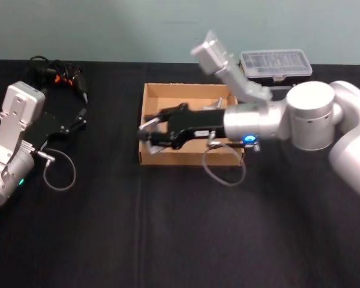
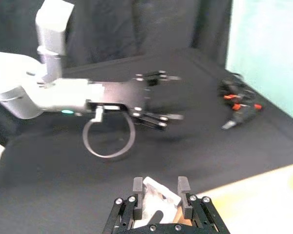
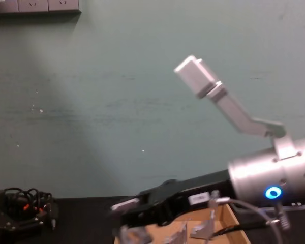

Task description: Use one hand to pick up the angle iron from the table and place it into the box.

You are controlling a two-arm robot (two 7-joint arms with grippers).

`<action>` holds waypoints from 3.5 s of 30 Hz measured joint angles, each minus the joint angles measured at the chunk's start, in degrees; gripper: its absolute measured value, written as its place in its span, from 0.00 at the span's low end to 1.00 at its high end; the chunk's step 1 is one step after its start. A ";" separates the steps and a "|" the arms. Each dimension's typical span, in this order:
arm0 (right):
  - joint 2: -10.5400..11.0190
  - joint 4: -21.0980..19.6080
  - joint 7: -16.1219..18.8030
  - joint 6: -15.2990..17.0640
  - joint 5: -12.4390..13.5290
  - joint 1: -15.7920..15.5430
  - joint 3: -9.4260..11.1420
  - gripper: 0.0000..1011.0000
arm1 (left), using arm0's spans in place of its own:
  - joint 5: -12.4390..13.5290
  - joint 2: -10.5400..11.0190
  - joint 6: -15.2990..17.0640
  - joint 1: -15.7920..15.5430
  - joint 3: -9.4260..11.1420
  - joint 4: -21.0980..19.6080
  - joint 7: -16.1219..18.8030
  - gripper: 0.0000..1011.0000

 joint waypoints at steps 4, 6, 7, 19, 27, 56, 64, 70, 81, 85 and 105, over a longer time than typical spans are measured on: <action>1.51 1.39 0.09 -0.05 0.72 0.93 1.18 0.43 | 0.00 0.00 0.00 0.00 0.00 0.00 0.00 1.00; 2.11 1.99 0.18 -0.20 0.88 1.30 1.57 0.43 | 0.00 0.00 0.00 0.00 0.00 0.00 0.00 1.00; 2.65 2.56 0.30 -0.29 1.00 1.62 1.90 0.43 | 0.00 0.00 0.00 0.00 0.00 0.00 0.00 1.00; 5.81 4.01 1.11 -0.60 -1.07 2.63 1.40 0.43 | 0.00 0.00 0.00 0.00 0.00 0.00 0.00 1.00; 6.69 5.31 -0.31 -1.31 -3.82 2.78 1.37 0.43 | 0.00 0.00 0.00 0.00 0.00 0.00 0.00 1.00; 1.51 15.08 -1.90 -4.43 -10.03 2.60 2.30 0.43 | 0.00 0.00 0.00 0.00 0.00 0.00 0.00 1.00; 1.10 15.01 -3.08 -3.82 -10.64 2.01 3.11 0.43 | 0.00 0.00 0.00 0.00 0.00 0.00 0.00 1.00; 1.13 15.01 -3.04 -3.88 -10.59 2.05 3.02 0.44 | 0.00 0.00 0.00 0.00 0.00 0.00 0.00 1.00; 1.17 15.00 -2.93 -3.98 -10.53 2.09 2.92 0.74 | 0.00 0.00 0.00 0.00 0.00 0.00 0.00 1.00; 1.19 15.01 -2.86 -4.00 -10.51 2.11 2.90 0.84 | 0.00 0.00 0.00 0.00 0.00 0.00 0.00 1.00; 2.75 9.09 -1.13 -5.77 -7.30 -0.40 6.30 0.99 | 0.00 0.00 0.00 0.00 0.00 0.00 0.00 1.00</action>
